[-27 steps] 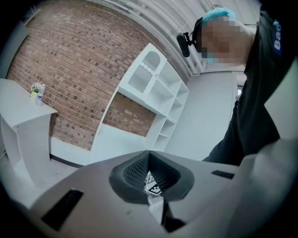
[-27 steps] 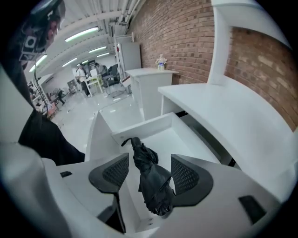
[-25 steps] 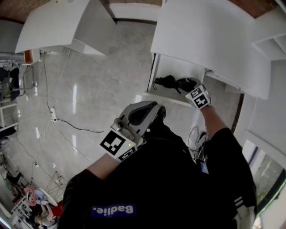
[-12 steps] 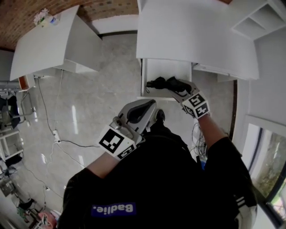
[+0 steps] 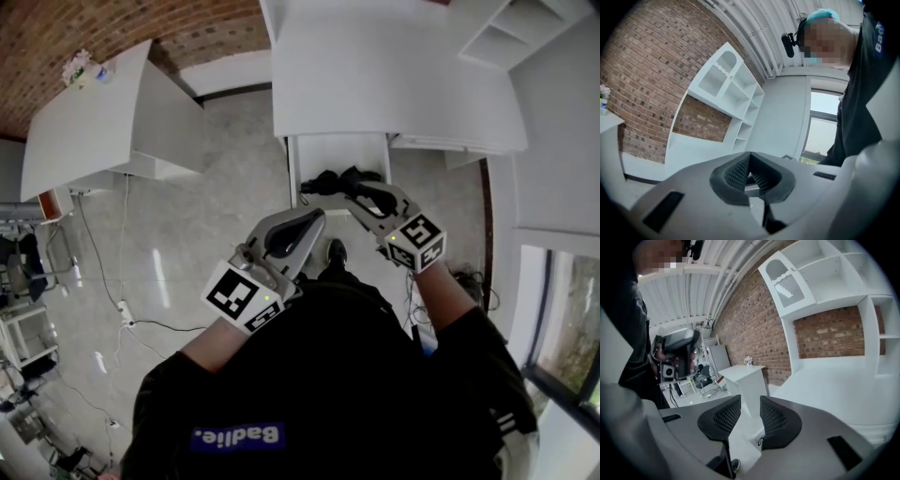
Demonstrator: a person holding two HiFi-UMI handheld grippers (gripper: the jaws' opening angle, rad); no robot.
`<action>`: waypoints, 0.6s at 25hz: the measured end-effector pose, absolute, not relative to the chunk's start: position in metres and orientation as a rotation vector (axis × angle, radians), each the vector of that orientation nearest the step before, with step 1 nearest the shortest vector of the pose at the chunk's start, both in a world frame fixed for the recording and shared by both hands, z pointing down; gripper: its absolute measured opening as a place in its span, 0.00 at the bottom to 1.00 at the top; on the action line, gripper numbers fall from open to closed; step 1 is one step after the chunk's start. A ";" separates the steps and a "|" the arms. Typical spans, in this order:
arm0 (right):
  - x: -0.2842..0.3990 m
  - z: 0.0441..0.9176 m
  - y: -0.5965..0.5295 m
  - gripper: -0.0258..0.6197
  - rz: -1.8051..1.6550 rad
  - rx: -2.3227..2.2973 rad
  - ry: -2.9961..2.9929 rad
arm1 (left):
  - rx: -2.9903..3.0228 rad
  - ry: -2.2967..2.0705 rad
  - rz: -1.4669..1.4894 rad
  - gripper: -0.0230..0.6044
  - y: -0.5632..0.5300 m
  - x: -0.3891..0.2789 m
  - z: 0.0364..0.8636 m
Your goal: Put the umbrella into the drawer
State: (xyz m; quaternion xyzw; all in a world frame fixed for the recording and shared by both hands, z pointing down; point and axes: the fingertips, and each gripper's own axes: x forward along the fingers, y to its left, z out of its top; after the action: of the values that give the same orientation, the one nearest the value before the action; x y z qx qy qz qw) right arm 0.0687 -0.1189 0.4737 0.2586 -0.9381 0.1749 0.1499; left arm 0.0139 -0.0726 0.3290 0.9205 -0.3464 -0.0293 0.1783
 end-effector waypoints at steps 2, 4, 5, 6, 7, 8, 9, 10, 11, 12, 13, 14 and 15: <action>0.069 0.451 -0.113 0.24 0.518 0.757 -2.741 | 2.612 -0.976 -0.086 0.04 -0.073 0.015 0.326; 0.068 0.432 -0.108 0.21 0.527 0.761 -2.778 | 2.618 -0.973 -0.090 0.04 -0.074 0.015 0.324; 0.068 0.423 -0.106 0.19 0.525 0.757 -2.790 | 2.621 -0.972 -0.093 0.04 -0.075 0.015 0.322; 0.067 0.416 -0.104 0.18 0.515 0.750 -2.802 | 2.624 -0.971 -0.096 0.04 -0.075 0.014 0.321; 0.066 0.410 -0.103 0.17 0.501 0.741 -2.815 | 2.627 -0.970 -0.099 0.04 -0.076 0.014 0.319; 0.065 0.404 -0.101 0.16 0.492 0.731 -2.826 | 2.630 -0.969 -0.102 0.04 -0.076 0.015 0.318; 0.064 0.398 -0.100 0.16 0.492 0.722 -2.836 | 2.633 -0.967 -0.104 0.04 -0.076 0.015 0.318; 0.063 0.392 -0.098 0.15 0.495 0.713 -2.846 | 2.637 -0.964 -0.105 0.04 -0.076 0.016 0.317; 0.062 0.386 -0.097 0.14 0.499 0.706 -2.858 | 2.640 -0.962 -0.104 0.04 -0.077 0.018 0.318; 0.061 0.380 -0.097 0.13 0.502 0.700 -2.873 | 2.643 -0.960 -0.103 0.04 -0.077 0.019 0.318; 0.061 0.374 -0.097 0.12 0.503 0.696 -2.888 | 2.644 -0.959 -0.102 0.04 -0.078 0.019 0.317; 0.060 0.367 -0.098 0.12 0.503 0.693 -2.903 | 2.644 -0.960 -0.102 0.04 -0.079 0.020 0.316; 0.058 0.361 -0.099 0.11 0.503 0.691 -2.918 | 2.643 -0.962 -0.102 0.04 -0.079 0.019 0.316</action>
State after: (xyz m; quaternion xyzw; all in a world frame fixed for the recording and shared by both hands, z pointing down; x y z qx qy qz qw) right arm 0.0584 -0.0987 0.3609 0.2270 -0.9585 0.1651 0.0502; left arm 0.0193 -0.0793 0.3155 0.9265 -0.3372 -0.0358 0.1629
